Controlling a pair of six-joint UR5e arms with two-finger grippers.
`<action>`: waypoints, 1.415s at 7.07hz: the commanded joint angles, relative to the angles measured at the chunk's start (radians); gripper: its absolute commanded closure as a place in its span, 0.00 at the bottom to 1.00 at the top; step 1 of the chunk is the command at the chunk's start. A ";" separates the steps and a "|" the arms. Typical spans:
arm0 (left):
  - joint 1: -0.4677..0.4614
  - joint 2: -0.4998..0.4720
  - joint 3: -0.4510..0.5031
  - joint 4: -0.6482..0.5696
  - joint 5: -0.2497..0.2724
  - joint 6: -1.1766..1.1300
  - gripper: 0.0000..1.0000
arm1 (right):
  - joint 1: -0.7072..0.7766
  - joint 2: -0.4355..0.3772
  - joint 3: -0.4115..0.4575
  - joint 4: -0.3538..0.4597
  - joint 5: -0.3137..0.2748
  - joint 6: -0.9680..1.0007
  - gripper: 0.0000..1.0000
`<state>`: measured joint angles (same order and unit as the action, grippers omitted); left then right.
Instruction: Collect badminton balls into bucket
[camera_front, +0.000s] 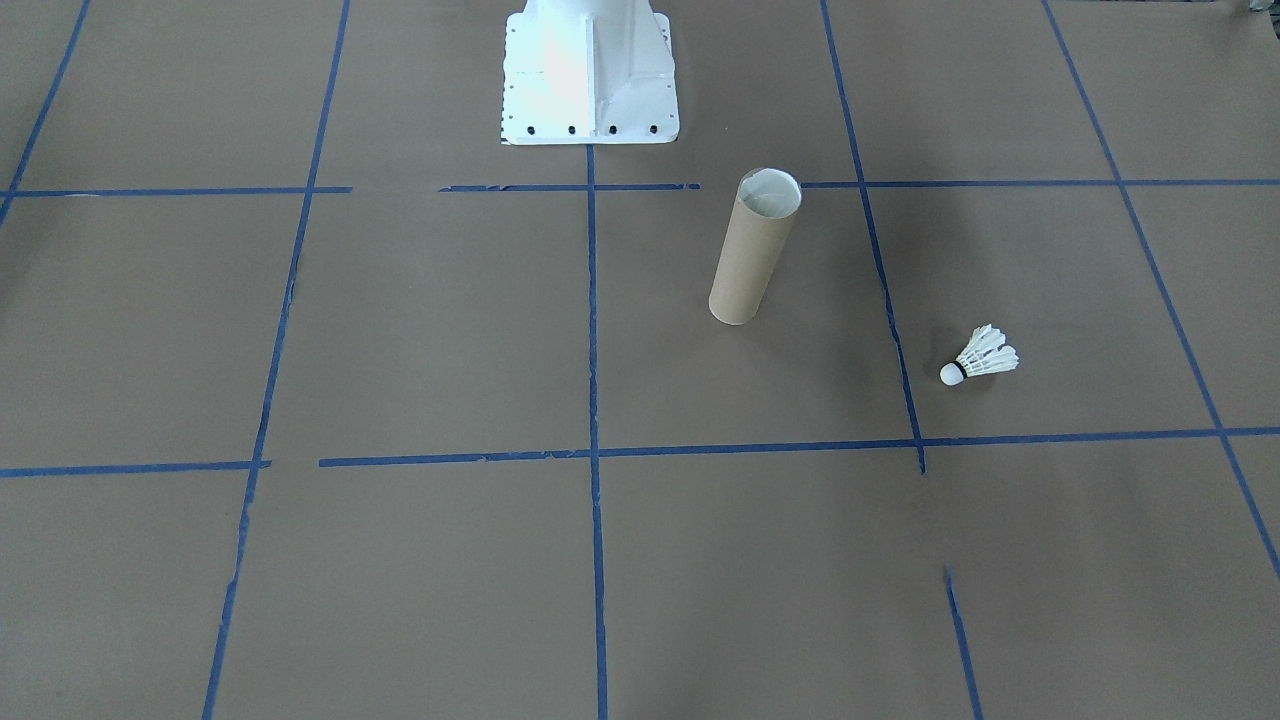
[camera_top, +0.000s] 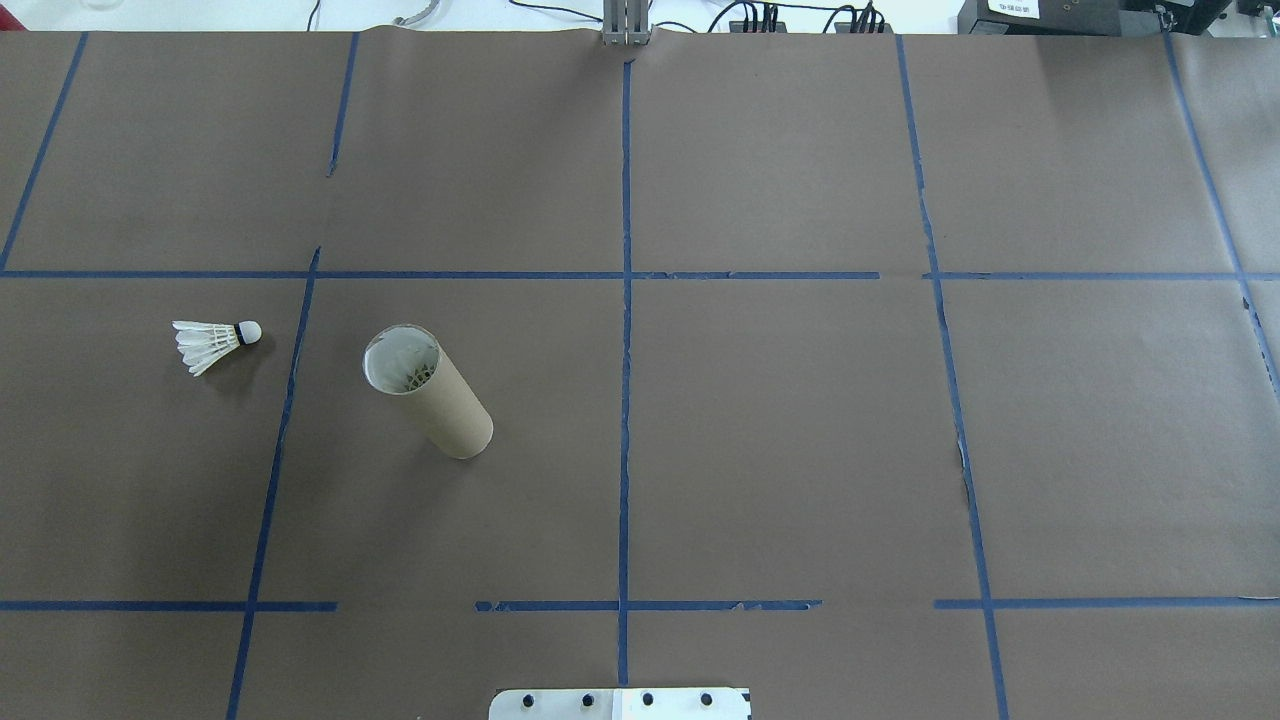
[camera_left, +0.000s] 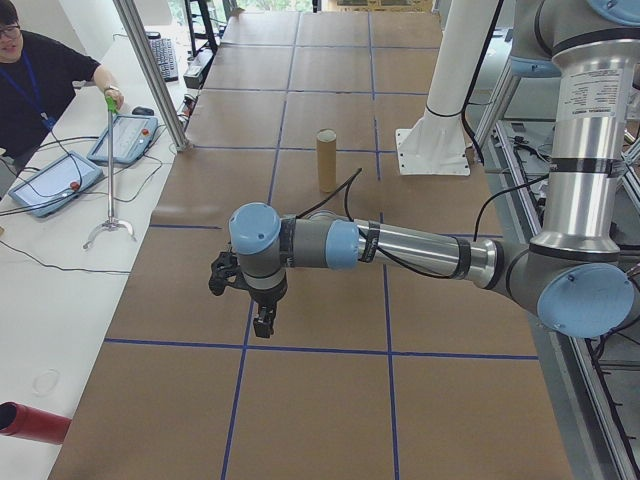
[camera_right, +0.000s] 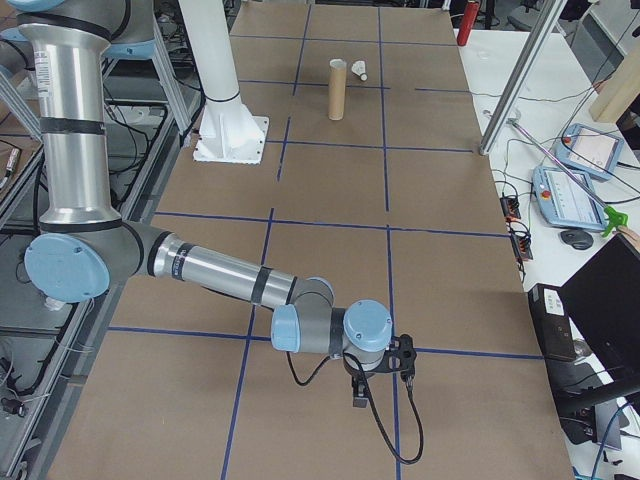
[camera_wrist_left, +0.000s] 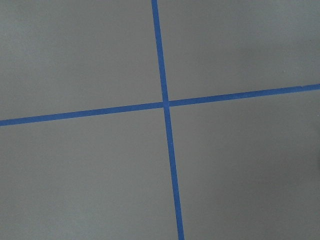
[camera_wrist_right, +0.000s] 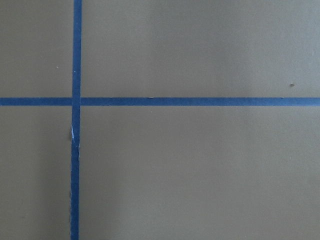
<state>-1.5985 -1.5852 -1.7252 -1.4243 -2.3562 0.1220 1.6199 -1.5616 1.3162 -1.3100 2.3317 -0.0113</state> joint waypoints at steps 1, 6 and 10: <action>0.000 -0.006 -0.010 0.002 0.001 0.001 0.00 | 0.000 0.000 0.000 0.000 0.000 0.001 0.00; 0.003 -0.145 0.047 -0.110 0.000 -0.007 0.00 | 0.000 0.000 0.000 0.000 0.000 0.001 0.00; 0.017 -0.078 0.232 -0.525 -0.002 -0.129 0.00 | 0.000 0.000 0.000 0.000 0.000 -0.001 0.00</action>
<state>-1.5919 -1.6920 -1.5413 -1.7885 -2.3634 0.0803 1.6199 -1.5616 1.3162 -1.3100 2.3316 -0.0114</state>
